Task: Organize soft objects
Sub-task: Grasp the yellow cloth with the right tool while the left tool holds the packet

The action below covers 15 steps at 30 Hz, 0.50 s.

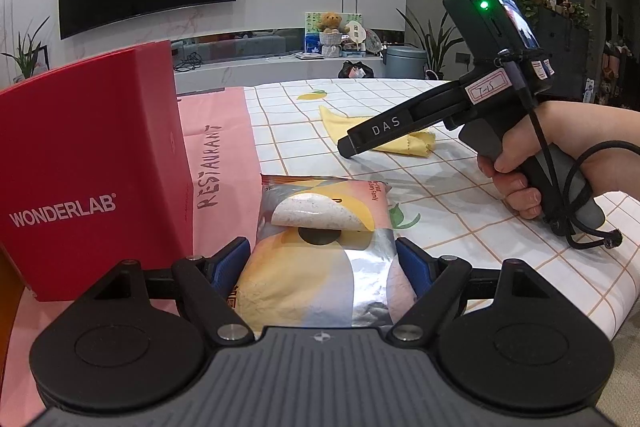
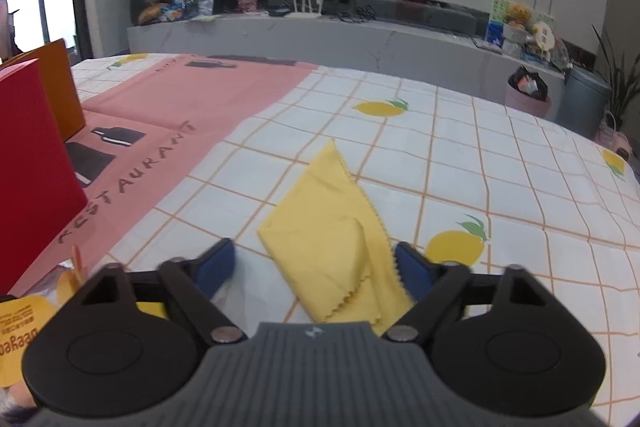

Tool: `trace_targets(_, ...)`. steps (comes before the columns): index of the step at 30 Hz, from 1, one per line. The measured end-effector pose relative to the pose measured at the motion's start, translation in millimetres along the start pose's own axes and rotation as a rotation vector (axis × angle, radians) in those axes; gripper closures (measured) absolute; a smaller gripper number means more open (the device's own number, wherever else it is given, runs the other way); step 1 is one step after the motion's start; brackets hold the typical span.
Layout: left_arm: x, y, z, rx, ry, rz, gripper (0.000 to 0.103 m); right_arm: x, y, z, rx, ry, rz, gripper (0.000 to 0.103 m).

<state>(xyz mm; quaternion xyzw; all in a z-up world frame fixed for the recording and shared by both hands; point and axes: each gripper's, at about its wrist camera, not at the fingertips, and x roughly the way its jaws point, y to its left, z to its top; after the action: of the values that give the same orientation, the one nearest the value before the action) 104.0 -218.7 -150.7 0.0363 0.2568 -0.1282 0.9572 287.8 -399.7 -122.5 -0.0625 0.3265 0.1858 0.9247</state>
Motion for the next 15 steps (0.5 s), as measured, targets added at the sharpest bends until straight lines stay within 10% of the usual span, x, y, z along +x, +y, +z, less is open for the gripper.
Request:
trace_targets(2, 0, 0, 0, 0.000, 0.000, 0.001, 0.008, -2, 6, 0, -0.018, -0.016, 0.006, 0.066)
trace_targets(5, 0, 0, 0, 0.000, 0.000, 0.001, 0.008, -3, 17, 1, -0.064, -0.028, 0.012, 0.086)
trace_targets(15, 0, -1, -1, 0.001, -0.003, 0.000, 0.011, -1, 31, 3, -0.063, -0.025, -0.055, 0.093)
